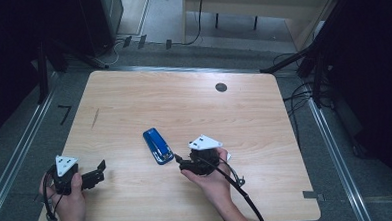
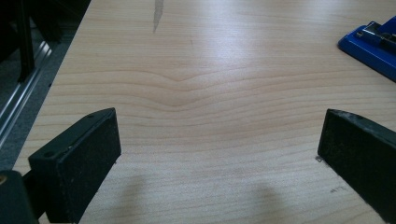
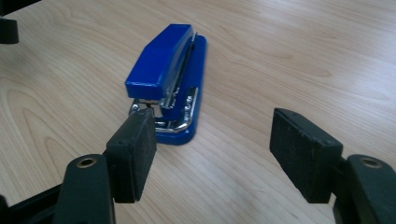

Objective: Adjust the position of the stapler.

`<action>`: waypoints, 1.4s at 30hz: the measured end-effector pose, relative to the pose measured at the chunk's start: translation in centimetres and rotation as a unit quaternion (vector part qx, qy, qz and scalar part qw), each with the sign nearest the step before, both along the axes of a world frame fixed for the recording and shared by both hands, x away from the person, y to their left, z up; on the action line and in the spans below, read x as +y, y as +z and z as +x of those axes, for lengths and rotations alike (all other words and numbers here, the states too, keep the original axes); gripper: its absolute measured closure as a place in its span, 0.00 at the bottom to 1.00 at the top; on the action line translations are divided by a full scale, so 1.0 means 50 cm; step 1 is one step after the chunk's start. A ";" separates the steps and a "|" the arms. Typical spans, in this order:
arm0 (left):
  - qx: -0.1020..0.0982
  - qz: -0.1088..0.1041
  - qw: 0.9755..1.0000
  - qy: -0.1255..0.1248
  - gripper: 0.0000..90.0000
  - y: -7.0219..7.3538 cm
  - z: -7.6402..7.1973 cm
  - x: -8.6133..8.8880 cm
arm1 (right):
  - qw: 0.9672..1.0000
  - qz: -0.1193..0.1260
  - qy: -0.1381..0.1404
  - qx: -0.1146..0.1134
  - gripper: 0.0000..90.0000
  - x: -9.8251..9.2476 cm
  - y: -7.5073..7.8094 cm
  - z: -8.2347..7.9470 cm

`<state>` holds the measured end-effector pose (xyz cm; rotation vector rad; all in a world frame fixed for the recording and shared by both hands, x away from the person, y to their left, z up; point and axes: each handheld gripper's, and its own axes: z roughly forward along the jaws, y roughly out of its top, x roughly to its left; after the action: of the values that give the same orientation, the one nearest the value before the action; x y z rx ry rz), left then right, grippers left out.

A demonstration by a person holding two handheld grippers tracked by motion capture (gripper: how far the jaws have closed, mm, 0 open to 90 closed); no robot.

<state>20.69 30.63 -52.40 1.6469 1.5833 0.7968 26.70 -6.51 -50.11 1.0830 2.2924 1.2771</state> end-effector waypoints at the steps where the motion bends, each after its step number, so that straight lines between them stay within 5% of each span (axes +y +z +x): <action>1: 0.000 0.000 1.000 0.002 0.00 0.000 0.000 0.000 | 1.000 -0.001 0.008 0.002 0.36 0.012 -0.002 0.001; 14: 0.000 0.001 1.000 0.005 0.00 0.000 0.000 0.000 | 1.000 0.001 0.028 0.012 0.42 0.072 -0.019 0.010; 24: 0.004 0.001 1.000 0.004 0.00 0.000 0.001 0.000 | 0.999 -0.029 0.029 0.005 0.56 0.116 -0.029 0.022; 34: 0.005 0.003 1.000 0.003 0.00 0.000 0.002 -0.001 | 0.999 -0.020 0.034 0.015 0.65 0.137 -0.042 0.043; 42: 0.008 0.006 1.000 0.000 0.00 0.000 0.003 -0.003 | 1.000 -0.020 0.010 0.006 0.67 0.159 -0.053 0.054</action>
<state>20.84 30.49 -52.41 1.6651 1.5941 0.7956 29.40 1.45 -52.76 1.0602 2.3327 1.2305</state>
